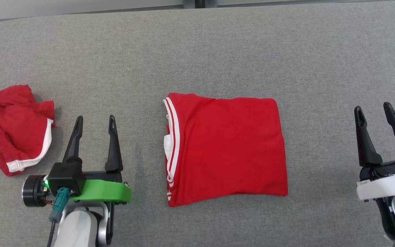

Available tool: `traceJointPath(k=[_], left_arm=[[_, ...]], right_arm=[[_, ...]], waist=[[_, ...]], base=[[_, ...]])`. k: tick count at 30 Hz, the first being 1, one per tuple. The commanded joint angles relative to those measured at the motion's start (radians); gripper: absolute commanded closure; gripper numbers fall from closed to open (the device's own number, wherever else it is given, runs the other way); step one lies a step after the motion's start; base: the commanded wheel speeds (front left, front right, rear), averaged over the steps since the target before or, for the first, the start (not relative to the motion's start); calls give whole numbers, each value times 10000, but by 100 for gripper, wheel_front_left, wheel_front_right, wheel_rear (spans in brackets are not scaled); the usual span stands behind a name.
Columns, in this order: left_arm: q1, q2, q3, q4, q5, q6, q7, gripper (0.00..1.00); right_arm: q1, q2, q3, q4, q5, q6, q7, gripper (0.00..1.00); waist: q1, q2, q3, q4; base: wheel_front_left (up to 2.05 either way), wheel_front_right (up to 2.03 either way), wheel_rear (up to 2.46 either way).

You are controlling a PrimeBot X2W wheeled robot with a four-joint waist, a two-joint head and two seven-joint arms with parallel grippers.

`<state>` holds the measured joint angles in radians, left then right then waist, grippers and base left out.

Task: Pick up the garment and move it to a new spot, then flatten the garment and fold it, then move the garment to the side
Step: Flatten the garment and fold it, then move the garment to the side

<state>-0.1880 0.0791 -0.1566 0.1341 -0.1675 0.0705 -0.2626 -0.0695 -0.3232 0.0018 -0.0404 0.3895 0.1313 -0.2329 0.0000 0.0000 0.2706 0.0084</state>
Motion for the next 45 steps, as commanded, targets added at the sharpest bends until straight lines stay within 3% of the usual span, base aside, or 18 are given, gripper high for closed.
traceJointPath(k=[1,26,45], left_arm=[[166,110,60,33,65,19,-28,0],[1853,439,-129,589,-147,39,-26,0],[1872,576,-101,440,-267,275,-26,0]], right_arm=[[173,92,-26,-99,-99,-12,51,0],[2140,891,-178,-707,-661,-12,1153,0],[2329,1001,-224,-974,-776,-12,1392,0]], waist=[[0,0,-181,-135],[0,0,-2101,-311],[0,0,-2317,-291]], base=[[0,0,0],[0,0,0],[0,0,0]])
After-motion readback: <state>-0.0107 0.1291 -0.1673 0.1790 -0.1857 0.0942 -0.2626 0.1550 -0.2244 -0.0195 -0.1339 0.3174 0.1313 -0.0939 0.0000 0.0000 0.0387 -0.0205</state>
